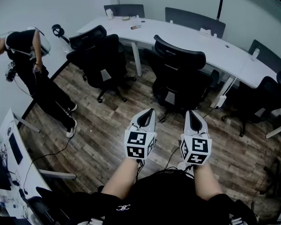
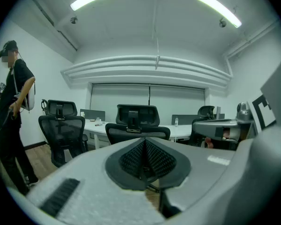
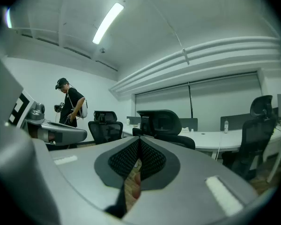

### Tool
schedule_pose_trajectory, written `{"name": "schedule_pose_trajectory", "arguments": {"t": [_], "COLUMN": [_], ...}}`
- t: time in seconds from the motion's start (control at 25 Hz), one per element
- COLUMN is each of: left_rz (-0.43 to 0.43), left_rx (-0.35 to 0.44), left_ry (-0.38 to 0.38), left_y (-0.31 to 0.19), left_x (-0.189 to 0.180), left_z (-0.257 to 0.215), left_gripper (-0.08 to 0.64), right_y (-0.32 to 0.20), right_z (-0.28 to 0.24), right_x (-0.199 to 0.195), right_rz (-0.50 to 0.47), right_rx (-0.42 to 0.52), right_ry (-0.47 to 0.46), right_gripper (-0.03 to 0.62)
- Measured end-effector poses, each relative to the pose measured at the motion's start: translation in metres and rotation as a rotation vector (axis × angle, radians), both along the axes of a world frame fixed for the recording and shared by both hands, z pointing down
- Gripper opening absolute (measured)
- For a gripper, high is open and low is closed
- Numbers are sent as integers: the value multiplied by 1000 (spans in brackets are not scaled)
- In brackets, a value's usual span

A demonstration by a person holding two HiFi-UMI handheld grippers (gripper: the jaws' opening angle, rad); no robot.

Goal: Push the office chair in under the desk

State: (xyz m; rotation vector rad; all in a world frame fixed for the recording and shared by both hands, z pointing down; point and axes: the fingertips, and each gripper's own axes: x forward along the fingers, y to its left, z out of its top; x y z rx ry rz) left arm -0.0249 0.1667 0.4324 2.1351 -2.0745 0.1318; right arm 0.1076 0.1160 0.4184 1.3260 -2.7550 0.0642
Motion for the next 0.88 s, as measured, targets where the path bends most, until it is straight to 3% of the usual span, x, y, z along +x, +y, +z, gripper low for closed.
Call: {"name": "schedule_pose_trajectory", "arguments": {"t": [0.88], "left_rz": [-11], "left_rx": [1], "left_ry": [34], "left_y": [30], "left_x": [-42], "left_z": [9], "left_gripper": [9], "right_y": [27], "right_z": [-2], "right_x": [-37], "right_rz": [-28], "right_rx": [5], "right_ry": [-41], "right_gripper": [8]}}
